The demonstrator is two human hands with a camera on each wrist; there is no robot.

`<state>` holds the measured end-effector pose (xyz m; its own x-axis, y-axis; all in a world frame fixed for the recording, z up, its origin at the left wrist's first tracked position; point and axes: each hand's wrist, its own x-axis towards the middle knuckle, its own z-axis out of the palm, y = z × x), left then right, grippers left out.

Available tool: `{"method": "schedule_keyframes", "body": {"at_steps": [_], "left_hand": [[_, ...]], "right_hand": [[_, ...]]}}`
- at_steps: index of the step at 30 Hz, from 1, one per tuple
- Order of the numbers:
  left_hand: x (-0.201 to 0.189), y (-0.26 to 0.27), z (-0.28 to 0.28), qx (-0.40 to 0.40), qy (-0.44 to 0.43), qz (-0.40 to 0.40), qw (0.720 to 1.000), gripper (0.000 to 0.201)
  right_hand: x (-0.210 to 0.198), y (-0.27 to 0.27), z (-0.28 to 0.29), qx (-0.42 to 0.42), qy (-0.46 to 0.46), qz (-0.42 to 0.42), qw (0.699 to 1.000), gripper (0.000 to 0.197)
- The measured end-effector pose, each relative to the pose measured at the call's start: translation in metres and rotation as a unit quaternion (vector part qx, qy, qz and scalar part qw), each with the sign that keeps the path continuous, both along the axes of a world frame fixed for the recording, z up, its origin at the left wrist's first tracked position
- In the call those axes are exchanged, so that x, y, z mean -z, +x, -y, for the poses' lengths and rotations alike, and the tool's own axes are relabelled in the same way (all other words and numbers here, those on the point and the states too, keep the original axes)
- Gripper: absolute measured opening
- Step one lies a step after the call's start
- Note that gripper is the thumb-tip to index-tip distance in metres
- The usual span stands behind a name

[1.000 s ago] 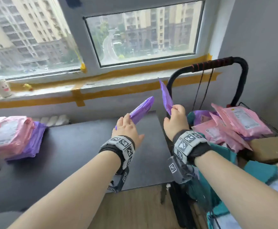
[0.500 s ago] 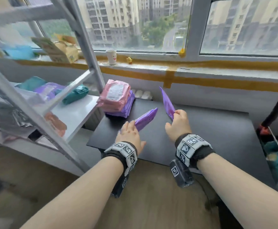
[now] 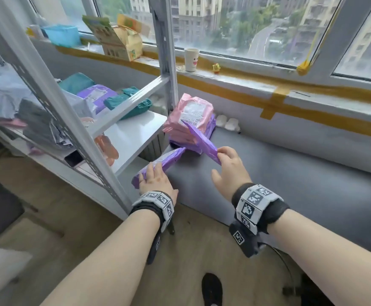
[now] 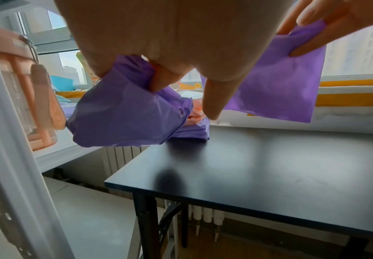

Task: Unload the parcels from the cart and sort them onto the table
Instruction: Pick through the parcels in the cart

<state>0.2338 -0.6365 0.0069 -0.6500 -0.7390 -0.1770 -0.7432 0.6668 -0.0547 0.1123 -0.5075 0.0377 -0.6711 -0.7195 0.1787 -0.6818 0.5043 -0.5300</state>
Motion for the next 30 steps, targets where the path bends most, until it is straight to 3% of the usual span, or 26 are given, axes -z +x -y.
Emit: {"method": "schedule_keyframes", "body": {"at_steps": [3, 11, 13, 15, 18, 20, 21, 22, 24, 27, 30], "left_hand": [[0.014, -0.018, 0.015, 0.008, 0.040, -0.001, 0.999, 0.082], [0.054, -0.051, 0.041, 0.007, 0.223, -0.030, 0.974, 0.036], [0.054, -0.046, 0.050, -0.040, 0.232, -0.044, 0.971, 0.032], [0.053, -0.035, 0.063, -0.148, 0.246, -0.096, 0.953, 0.033], [0.061, -0.019, 0.086, -0.318, 0.274, -0.250, 0.873, 0.029], [0.058, -0.010, 0.092, -0.401, 0.337, -0.339, 0.782, 0.031], [0.055, -0.008, 0.091, -0.424, 0.376, -0.354, 0.744, 0.033], [0.053, -0.007, 0.091, -0.427, 0.415, -0.342, 0.727, 0.037], [0.049, -0.009, 0.086, -0.398, 0.463, -0.298, 0.734, 0.047], [0.051, -0.014, 0.079, -0.347, 0.441, -0.271, 0.782, 0.051], [0.055, -0.016, 0.080, -0.252, 0.358, -0.168, 0.883, 0.069]], "right_hand": [[0.006, -0.017, 0.014, -0.051, -0.017, -0.022, 0.998, 0.033], [0.037, -0.063, 0.040, -0.148, -0.093, -0.028, 0.984, 0.022], [0.046, -0.064, 0.046, -0.164, -0.125, -0.030, 0.978, 0.019], [0.052, -0.063, 0.049, -0.162, -0.143, -0.019, 0.976, 0.018], [0.059, -0.066, 0.055, -0.173, -0.131, 0.015, 0.976, 0.020], [0.061, -0.070, 0.063, -0.191, -0.109, 0.035, 0.975, 0.023], [0.062, -0.073, 0.069, -0.202, -0.100, 0.046, 0.973, 0.024], [0.063, -0.075, 0.075, -0.209, -0.096, 0.052, 0.972, 0.024], [0.069, -0.077, 0.085, -0.231, -0.086, 0.059, 0.967, 0.025], [0.079, -0.084, 0.103, -0.227, -0.002, 0.071, 0.971, 0.031], [0.089, -0.087, 0.110, -0.178, 0.131, 0.074, 0.972, 0.033]]}}
